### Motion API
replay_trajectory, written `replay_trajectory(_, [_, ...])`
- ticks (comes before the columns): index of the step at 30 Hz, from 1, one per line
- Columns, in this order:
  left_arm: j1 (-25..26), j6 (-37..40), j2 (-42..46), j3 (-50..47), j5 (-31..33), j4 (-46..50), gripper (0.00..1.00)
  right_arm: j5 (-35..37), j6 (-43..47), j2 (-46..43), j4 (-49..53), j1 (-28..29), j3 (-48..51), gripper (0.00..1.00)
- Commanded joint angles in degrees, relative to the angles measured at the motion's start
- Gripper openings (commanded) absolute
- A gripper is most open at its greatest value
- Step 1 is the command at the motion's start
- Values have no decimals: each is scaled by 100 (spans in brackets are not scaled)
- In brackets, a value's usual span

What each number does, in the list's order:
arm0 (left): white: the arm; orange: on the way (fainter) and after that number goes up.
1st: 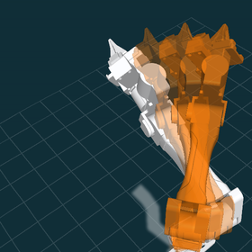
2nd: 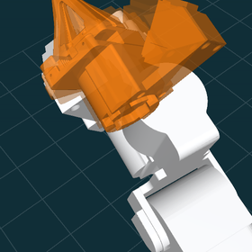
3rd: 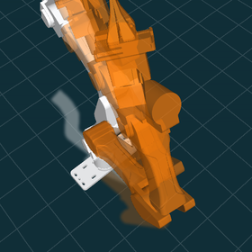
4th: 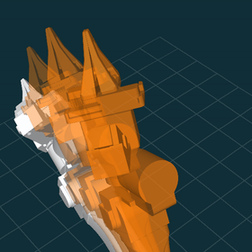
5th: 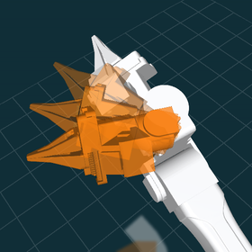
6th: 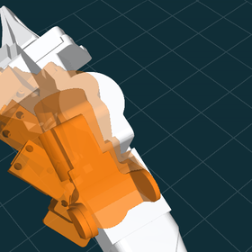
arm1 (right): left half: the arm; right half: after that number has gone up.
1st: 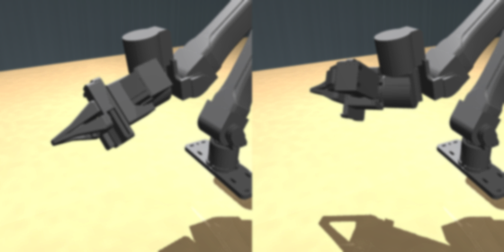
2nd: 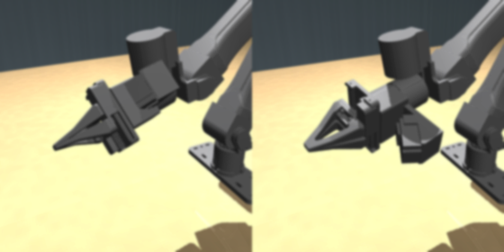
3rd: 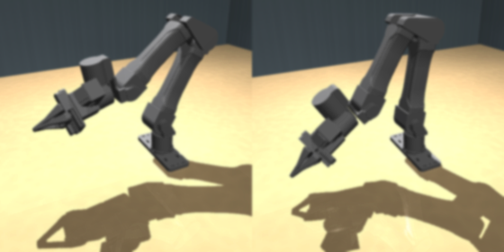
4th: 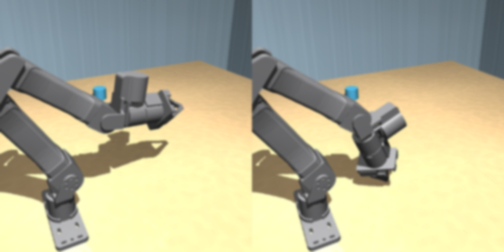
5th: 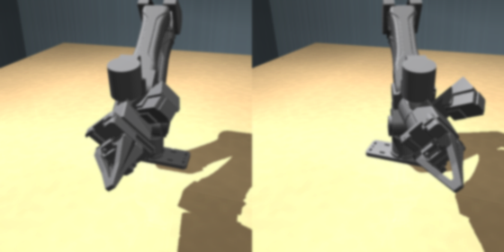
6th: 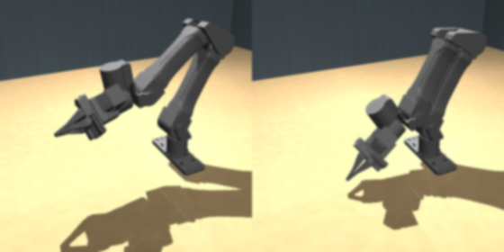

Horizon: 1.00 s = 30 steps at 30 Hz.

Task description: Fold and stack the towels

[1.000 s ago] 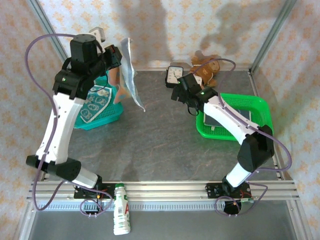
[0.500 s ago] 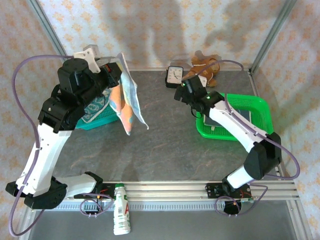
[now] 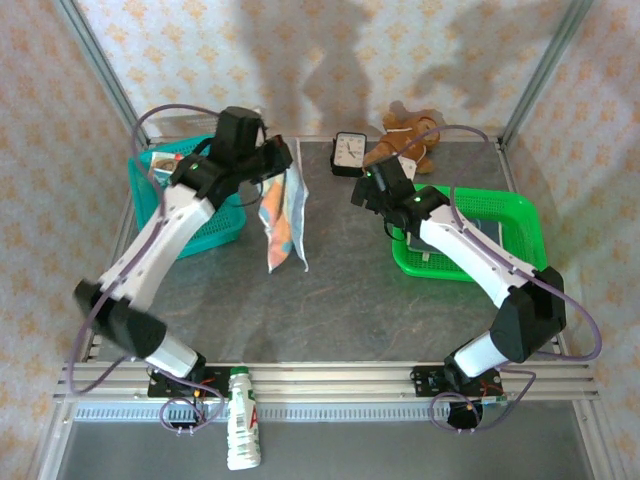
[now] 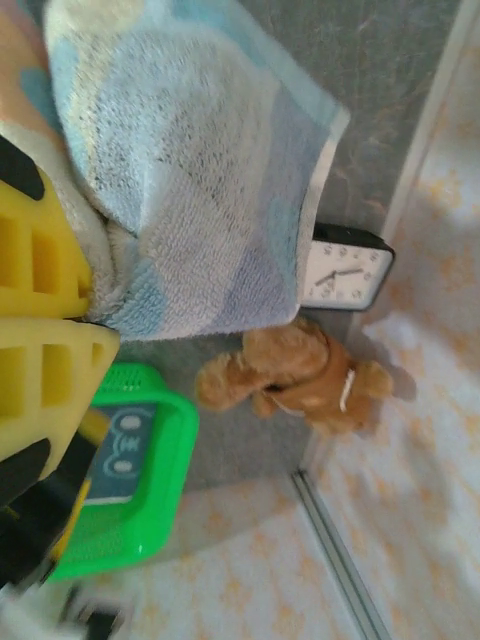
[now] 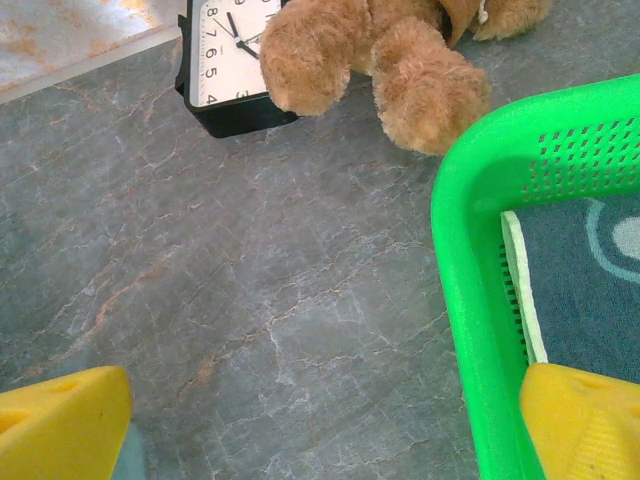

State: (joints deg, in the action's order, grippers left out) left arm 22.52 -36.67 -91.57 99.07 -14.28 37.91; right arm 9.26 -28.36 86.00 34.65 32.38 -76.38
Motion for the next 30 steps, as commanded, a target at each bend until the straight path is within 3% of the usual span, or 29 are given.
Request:
replay_trajectory(1, [-270,476,-875,775,-271,19,0,188,-81,87,180,25,-58,99])
replay_trajectory(3, [-412,784,-1620,1439,-222,248,10,110,-89,165,203,31,-77,99])
replay_trajectory(6, [-650,920,-2929,2708,-353,775,47,-11,-68,255,220,27,-131,99])
replay_trajectory(9, [-821,939,-3915,3935,-411,1483,64,-242,17,360,189,30,-156,99])
replay_trajectory(12, [-871,983,-4090,4210,-378,1871,67,-627,123,474,69,37,-77,100])
replay_trajectory(20, [-875,1017,-1956,763,-245,619,61,-1327,493,779,-503,363,433,86])
replay_trajectory(25, [-856,997,-459,-1669,-346,-156,50,-1602,403,1127,-848,690,605,71])
replay_trajectory(28, [-723,1119,111,-2856,-206,-486,47,-1703,329,1329,-1058,884,659,53])
replay_trajectory(30, [-583,1169,352,-3449,-104,-695,46,-1721,285,1473,-1131,995,651,51])
